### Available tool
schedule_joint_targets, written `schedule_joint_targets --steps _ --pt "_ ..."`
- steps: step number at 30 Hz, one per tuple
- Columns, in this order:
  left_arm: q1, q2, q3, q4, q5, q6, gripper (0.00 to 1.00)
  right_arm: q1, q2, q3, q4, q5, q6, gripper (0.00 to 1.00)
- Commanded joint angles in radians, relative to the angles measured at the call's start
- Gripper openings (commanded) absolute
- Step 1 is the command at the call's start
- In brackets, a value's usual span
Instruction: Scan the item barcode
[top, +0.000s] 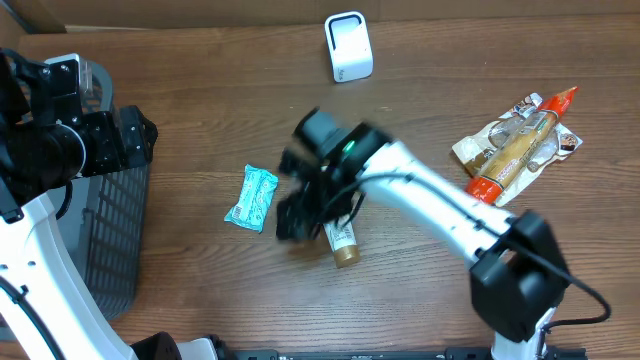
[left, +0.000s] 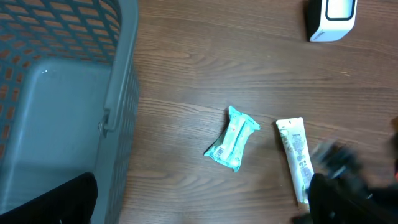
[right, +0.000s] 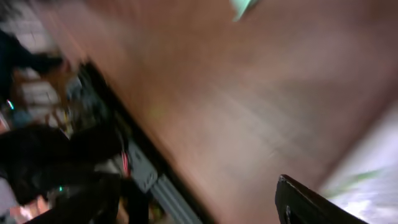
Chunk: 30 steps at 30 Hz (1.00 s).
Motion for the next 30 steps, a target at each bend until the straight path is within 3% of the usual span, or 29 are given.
schedule_joint_targets --steps 1,12,22,30 --pt "0.000 0.006 0.002 0.004 0.005 0.026 1.00 0.063 0.008 -0.064 0.004 0.079 0.089 0.80" --pt "0.000 0.006 0.002 0.003 0.005 0.026 1.00 0.074 0.008 -0.233 0.080 0.503 0.301 0.80" --pt "0.000 0.006 0.002 0.003 0.005 0.026 1.00 -0.053 0.007 -0.259 0.058 0.686 0.286 0.80" --pt "0.000 0.006 0.002 0.003 0.005 0.026 1.00 -0.282 -0.005 -0.257 0.162 0.547 0.090 0.80"
